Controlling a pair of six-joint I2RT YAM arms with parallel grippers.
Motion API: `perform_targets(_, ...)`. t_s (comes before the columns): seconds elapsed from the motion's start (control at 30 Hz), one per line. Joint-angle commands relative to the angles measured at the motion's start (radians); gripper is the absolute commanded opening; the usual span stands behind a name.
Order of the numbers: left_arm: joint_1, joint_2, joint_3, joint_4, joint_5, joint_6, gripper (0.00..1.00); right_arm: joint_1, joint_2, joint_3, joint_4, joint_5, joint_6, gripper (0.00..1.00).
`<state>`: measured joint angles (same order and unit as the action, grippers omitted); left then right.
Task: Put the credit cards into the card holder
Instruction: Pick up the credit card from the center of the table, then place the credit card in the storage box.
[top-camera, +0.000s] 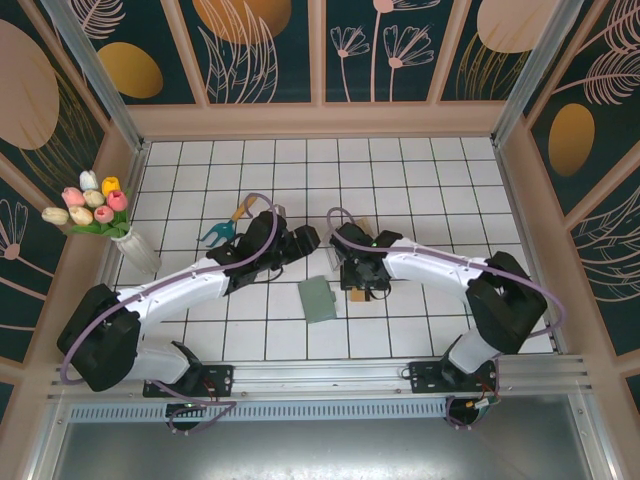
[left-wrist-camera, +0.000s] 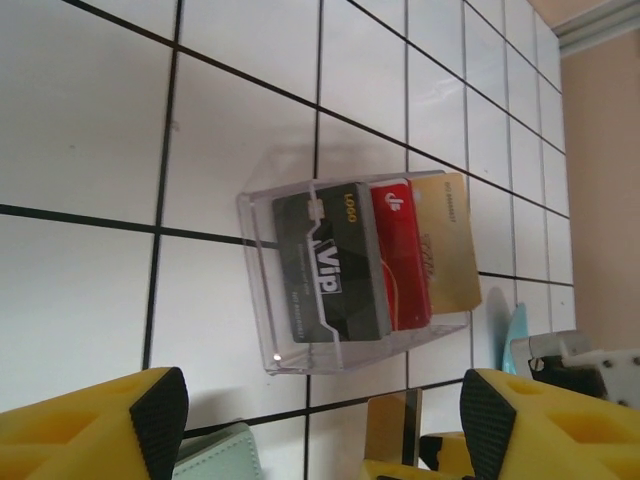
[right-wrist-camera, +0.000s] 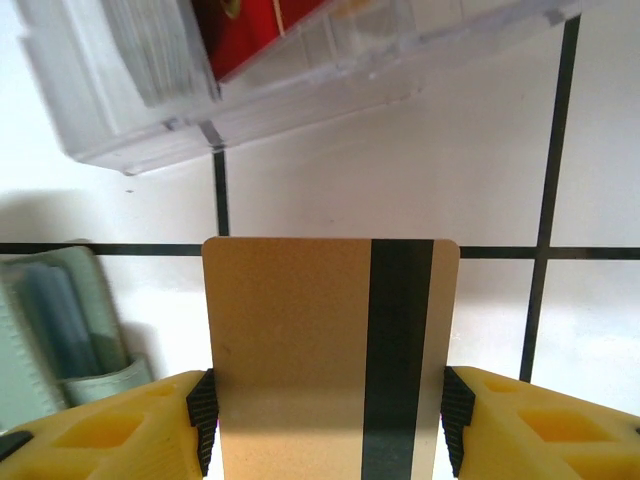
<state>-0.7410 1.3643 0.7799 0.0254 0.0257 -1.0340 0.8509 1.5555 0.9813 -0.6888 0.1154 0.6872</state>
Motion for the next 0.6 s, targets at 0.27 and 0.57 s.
perform_targets(0.27, -0.013, -0.152, -0.301, 0.315, 0.166, -0.077, 0.72, -0.007, -0.061, 0.046, -0.014, -0.003, 0.027, 0.62)
perform_targets(0.57, -0.024, -0.158, -0.313, 0.310, 0.169, -0.053, 0.73, -0.030, -0.043, 0.118, -0.006, 0.014, -0.006, 0.62)
